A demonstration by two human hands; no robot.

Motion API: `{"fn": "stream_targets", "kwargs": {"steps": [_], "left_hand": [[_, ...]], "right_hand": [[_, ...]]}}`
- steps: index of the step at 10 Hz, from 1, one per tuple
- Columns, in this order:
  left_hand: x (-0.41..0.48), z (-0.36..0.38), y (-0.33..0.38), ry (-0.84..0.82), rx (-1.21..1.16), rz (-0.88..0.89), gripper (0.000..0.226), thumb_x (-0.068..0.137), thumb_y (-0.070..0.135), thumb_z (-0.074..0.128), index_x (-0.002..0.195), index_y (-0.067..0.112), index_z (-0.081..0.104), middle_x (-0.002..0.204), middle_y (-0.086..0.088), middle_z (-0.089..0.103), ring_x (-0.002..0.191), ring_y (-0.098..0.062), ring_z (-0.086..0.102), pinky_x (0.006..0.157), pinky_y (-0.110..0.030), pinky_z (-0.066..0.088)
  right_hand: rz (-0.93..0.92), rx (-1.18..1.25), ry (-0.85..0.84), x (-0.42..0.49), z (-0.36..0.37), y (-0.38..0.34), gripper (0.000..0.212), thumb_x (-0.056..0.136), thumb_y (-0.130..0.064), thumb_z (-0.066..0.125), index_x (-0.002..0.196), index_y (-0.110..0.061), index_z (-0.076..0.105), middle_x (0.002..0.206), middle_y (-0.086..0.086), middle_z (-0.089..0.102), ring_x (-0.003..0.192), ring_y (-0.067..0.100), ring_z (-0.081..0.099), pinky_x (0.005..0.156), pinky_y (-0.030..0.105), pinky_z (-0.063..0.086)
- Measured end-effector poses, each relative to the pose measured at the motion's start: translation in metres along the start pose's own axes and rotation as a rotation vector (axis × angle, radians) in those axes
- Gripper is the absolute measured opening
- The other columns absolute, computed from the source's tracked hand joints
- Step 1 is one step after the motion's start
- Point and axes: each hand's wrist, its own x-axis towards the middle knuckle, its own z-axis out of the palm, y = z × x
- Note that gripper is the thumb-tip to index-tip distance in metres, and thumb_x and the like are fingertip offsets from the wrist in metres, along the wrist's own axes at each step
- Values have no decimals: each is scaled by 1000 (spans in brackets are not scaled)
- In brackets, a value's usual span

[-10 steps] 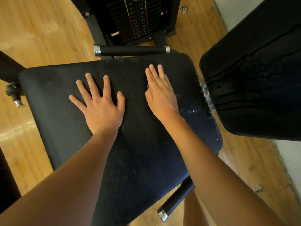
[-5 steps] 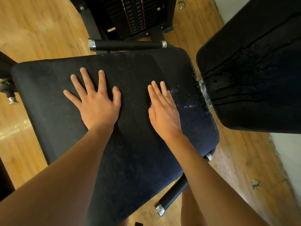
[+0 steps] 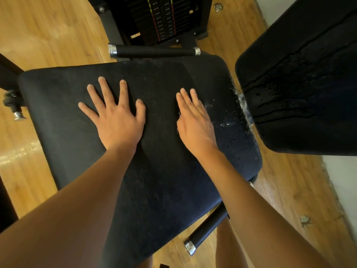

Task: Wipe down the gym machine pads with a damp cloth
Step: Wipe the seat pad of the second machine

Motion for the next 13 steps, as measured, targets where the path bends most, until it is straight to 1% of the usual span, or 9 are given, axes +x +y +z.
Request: {"fn": "stream_targets", "kwargs": {"steps": [1,2,4,6,7,10,11,12,13], "left_hand": [[-1,0,1,-8,3,-1,64,102,57,29,159,28,30,170,-16,12,155,-45,4,119,-71,2],[-2,-2,2,-17,8,-3,65,102,57,28,159,28,29,170,-16,11,155,-45,3,120,-71,2],[-1,-1,2,-21,12,-9,65,101,57,28,160,28,29,170,-15,10,155,-45,3,119,-71,2],[1,-2,2,-18,1,-3,65,101,57,29,160,28,29,170,-15,10,155,-45,3,119,-71,1],[-1,-2,1,-21,3,-6,65,101,57,28,159,28,29,170,-15,9,155,-45,2,119,-71,1],[-2,-2,3,-13,4,-2,65,101,56,29,160,28,29,170,-15,10,155,-45,2,119,-71,1],[0,-1,2,-3,4,-2,65,101,56,29,159,28,30,170,-16,11,155,-45,3,119,-71,1],[-1,1,2,-3,5,-4,64,101,56,29,159,28,30,170,-16,11,155,-45,3,119,-71,1],[-1,2,1,5,2,1,64,101,57,29,158,29,30,170,-16,12,155,-45,4,119,-71,1]], "right_hand": [[14,1,-5,-37,-4,3,57,103,-13,46,158,-6,32,166,8,30,158,27,13,128,42,18],[21,0,-5,-57,-3,4,57,101,-12,46,157,-5,34,165,9,32,157,28,15,127,45,19],[46,-54,0,-36,0,-3,60,99,-17,32,159,-8,29,167,7,26,157,27,9,128,42,4],[33,-64,3,-12,2,-2,63,99,-15,34,160,-9,25,169,6,23,158,26,7,128,39,0],[11,-61,-17,-27,4,0,66,97,-16,37,161,-10,23,169,6,21,157,21,1,128,38,-1],[-33,-39,-49,-91,-3,16,58,98,-16,37,156,-8,37,164,7,33,156,26,19,128,44,16],[-35,-41,-31,-78,-2,12,56,101,-16,32,156,-8,36,164,7,33,156,26,17,129,43,14],[-29,-46,-38,-54,-1,10,60,99,-15,31,159,-9,29,167,6,25,157,23,7,129,39,3],[-27,-56,-42,-30,-1,9,62,100,-13,36,160,-10,26,169,6,22,158,23,7,129,37,0]]}}
